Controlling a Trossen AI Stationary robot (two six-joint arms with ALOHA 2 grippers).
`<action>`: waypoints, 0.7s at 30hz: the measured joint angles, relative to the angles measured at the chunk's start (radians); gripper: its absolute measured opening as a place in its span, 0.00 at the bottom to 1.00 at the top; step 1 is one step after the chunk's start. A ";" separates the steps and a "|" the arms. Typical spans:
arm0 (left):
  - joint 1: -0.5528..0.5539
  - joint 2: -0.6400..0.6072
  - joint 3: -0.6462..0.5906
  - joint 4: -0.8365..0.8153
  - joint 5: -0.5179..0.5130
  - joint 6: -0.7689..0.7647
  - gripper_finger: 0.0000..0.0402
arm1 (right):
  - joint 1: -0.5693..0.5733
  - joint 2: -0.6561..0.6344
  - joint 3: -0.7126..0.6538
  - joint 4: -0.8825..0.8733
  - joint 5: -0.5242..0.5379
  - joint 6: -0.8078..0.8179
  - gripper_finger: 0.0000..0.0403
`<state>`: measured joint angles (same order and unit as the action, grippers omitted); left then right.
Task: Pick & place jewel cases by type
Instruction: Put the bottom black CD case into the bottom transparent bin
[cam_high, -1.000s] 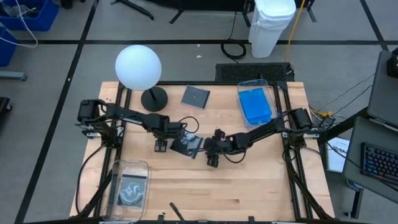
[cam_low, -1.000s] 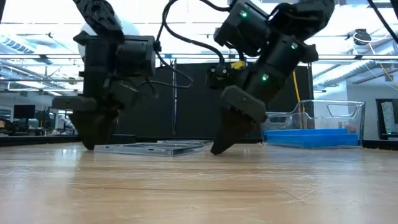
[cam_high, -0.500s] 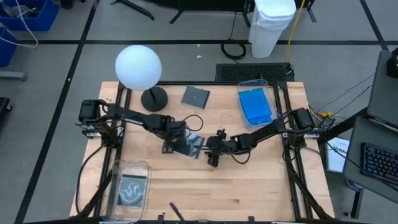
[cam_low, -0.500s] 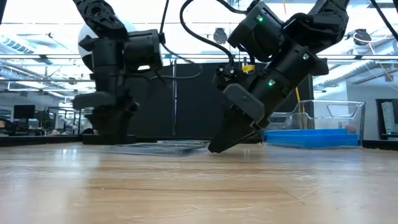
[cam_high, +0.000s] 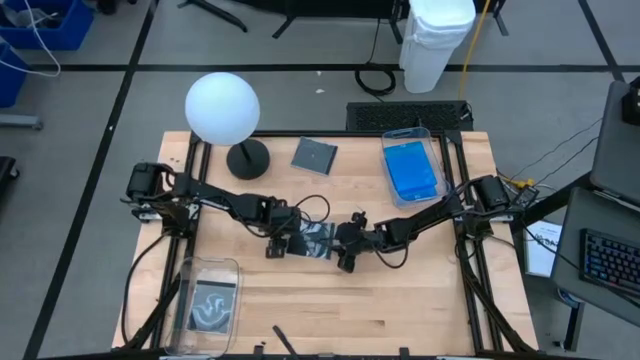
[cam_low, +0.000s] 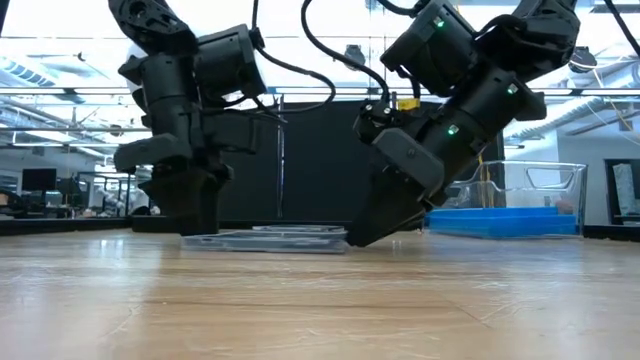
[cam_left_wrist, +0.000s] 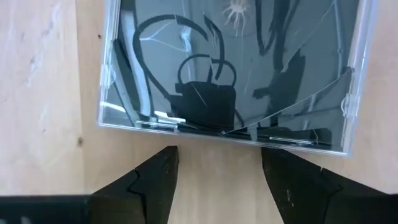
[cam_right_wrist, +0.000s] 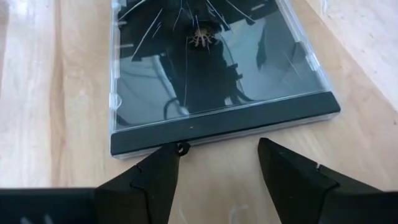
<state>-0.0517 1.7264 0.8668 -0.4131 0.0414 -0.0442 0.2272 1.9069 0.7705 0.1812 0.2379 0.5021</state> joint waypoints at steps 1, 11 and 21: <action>-0.005 0.000 0.000 0.004 -0.002 -0.008 0.59 | 0.000 -0.001 -0.008 0.006 -0.005 0.002 0.52; -0.025 0.000 0.001 0.044 -0.030 -0.043 0.59 | 0.008 0.000 -0.113 0.214 0.008 -0.100 0.52; -0.024 0.000 -0.001 0.093 -0.035 -0.031 0.59 | 0.009 0.010 -0.128 0.589 -0.013 -0.133 0.52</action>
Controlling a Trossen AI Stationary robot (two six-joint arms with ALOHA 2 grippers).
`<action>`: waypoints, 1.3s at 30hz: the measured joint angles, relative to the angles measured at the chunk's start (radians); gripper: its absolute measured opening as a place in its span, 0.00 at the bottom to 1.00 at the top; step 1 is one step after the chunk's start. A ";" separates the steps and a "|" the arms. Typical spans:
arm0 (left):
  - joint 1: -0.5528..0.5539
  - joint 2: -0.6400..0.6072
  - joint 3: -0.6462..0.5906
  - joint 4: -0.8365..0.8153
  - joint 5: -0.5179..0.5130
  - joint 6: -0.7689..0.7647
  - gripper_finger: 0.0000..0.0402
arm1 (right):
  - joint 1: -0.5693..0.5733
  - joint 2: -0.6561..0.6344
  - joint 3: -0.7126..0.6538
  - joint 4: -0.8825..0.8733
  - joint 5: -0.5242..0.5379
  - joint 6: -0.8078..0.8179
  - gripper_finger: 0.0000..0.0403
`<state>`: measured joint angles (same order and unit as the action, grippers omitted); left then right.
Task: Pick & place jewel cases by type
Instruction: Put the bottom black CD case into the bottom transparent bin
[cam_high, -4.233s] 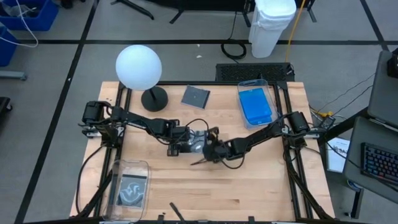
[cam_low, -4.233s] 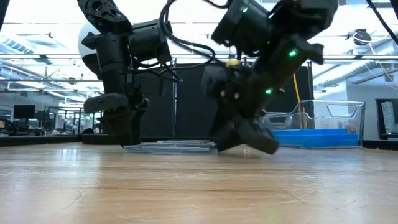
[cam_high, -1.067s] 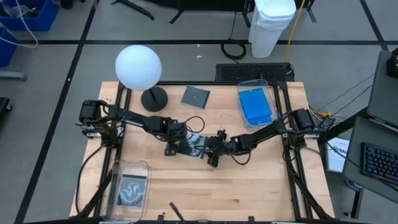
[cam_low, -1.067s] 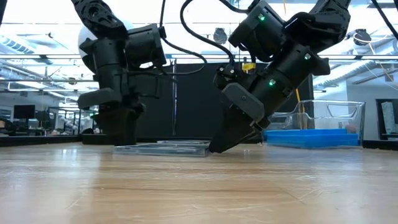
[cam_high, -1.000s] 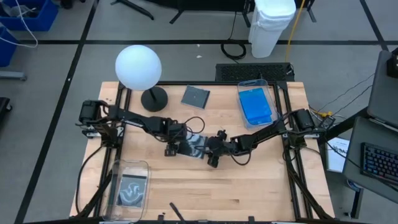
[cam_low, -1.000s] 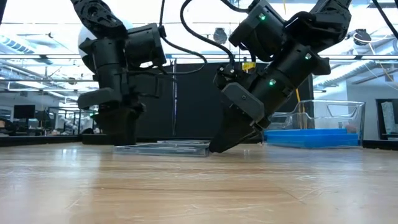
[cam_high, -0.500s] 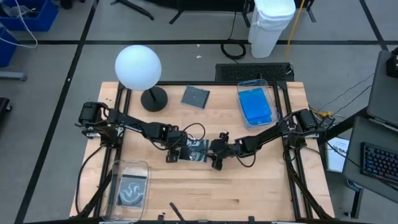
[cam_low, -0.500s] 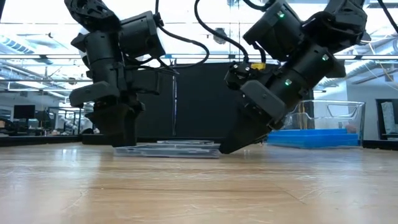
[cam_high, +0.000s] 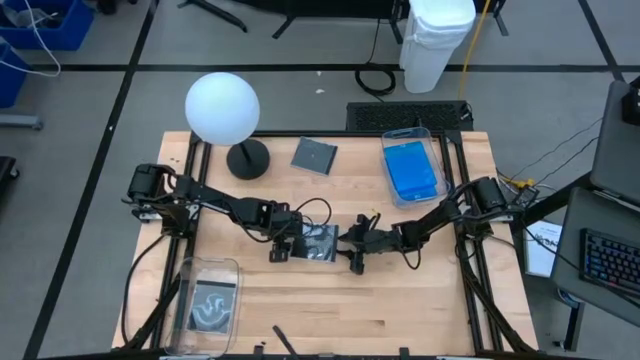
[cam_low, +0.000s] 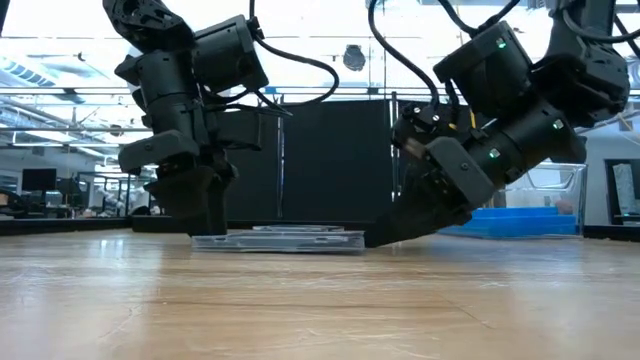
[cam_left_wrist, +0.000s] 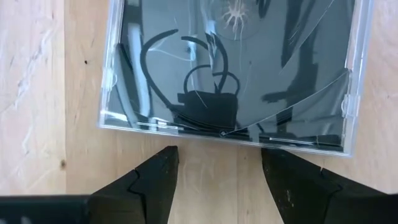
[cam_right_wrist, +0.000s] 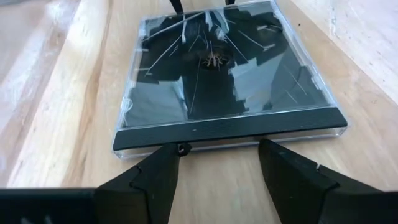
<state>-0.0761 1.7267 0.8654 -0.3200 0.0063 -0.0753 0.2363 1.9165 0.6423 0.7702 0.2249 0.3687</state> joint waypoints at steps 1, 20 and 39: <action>0.000 0.000 0.000 0.001 0.000 0.001 0.59 | 0.000 0.001 -0.001 0.014 0.000 0.005 0.52; -0.001 -0.001 0.000 -0.024 0.001 0.021 0.59 | -0.001 -0.041 0.045 0.031 0.011 -0.043 0.52; 0.001 0.010 0.005 0.141 -0.014 0.005 0.59 | -0.013 -0.118 0.147 -0.009 -0.015 -0.198 0.52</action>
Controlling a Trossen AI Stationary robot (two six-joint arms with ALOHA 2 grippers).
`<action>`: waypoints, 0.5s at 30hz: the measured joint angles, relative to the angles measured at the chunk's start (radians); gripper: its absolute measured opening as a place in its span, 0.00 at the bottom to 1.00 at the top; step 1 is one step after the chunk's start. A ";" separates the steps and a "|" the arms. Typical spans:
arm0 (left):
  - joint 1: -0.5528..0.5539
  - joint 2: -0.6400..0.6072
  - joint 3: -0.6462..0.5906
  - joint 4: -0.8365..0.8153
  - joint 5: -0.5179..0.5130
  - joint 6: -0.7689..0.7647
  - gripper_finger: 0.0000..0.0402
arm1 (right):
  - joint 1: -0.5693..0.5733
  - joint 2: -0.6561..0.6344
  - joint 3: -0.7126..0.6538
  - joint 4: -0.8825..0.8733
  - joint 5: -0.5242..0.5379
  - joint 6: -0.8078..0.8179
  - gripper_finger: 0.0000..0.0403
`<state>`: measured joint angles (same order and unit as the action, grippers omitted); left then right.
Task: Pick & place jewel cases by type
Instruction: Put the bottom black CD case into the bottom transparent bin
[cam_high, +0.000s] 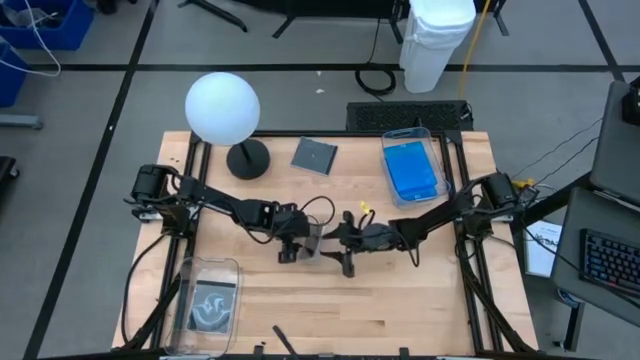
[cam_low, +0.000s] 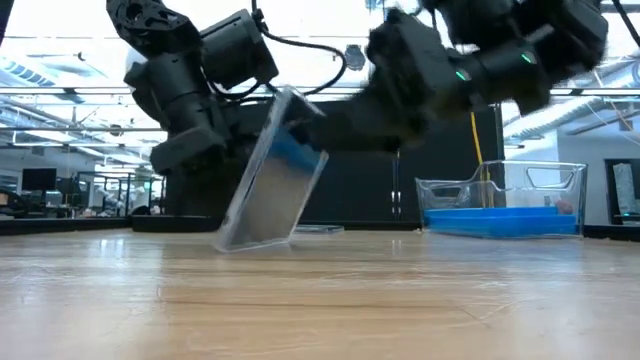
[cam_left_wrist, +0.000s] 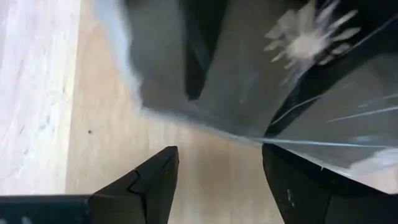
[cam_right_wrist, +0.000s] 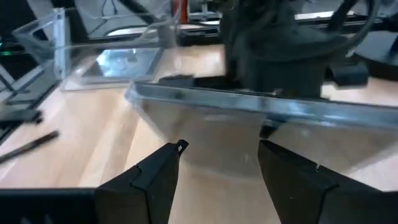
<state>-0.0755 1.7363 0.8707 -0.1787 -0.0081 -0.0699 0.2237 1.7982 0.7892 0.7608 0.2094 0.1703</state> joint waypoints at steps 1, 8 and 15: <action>0.000 -0.002 0.000 0.004 0.003 0.002 0.59 | -0.004 0.004 0.018 -0.039 0.001 0.000 0.52; 0.001 -0.003 0.000 0.016 0.005 0.015 0.59 | -0.007 0.047 0.089 -0.077 0.006 -0.039 0.52; -0.004 -0.004 -0.001 0.016 0.006 0.014 0.59 | -0.008 0.050 0.093 -0.035 -0.030 -0.049 0.52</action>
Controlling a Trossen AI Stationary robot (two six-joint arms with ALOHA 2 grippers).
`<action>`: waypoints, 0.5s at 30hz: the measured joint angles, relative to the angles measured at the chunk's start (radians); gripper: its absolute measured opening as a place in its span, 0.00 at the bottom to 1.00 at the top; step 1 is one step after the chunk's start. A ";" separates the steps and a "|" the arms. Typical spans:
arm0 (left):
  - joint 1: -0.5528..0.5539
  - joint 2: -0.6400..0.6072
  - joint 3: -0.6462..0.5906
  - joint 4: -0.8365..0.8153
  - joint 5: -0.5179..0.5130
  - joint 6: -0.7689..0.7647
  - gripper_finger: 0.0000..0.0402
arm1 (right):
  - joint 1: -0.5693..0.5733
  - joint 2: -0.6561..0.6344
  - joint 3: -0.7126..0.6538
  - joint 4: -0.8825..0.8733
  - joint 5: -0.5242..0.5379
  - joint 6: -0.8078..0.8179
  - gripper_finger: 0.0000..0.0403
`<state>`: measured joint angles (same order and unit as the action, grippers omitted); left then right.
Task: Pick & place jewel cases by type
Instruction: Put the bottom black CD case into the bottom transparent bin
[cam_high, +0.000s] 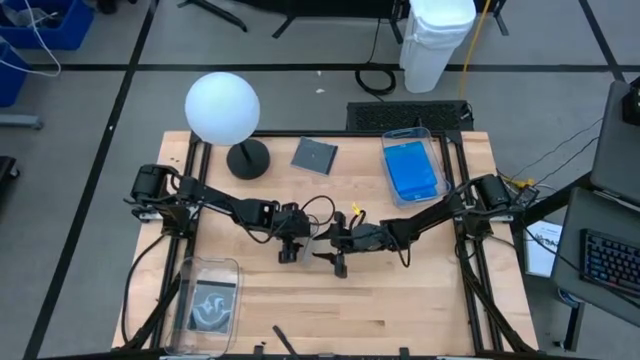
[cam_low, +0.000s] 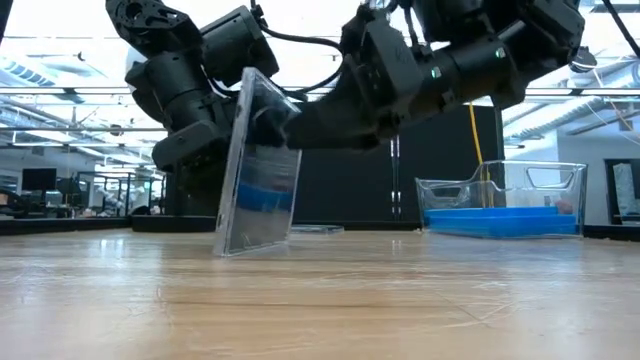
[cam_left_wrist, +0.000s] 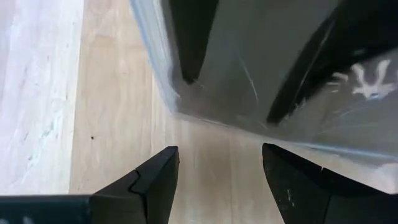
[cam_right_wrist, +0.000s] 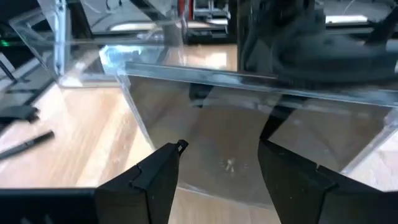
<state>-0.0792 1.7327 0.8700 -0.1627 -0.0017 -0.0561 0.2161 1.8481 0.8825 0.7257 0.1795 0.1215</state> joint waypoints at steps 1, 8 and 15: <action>0.000 0.000 0.000 -0.001 0.000 0.002 0.59 | 0.000 0.000 0.000 0.003 0.000 0.000 0.52; -0.001 0.000 0.000 -0.004 0.000 0.001 0.59 | 0.000 0.000 -0.001 -0.009 0.000 0.000 0.52; -0.001 -0.002 -0.001 -0.005 0.000 -0.006 0.59 | 0.002 0.000 -0.001 0.012 -0.001 0.000 0.52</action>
<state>-0.0799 1.7306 0.8692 -0.1672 -0.0017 -0.0623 0.2184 1.8484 0.8814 0.7376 0.1783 0.1219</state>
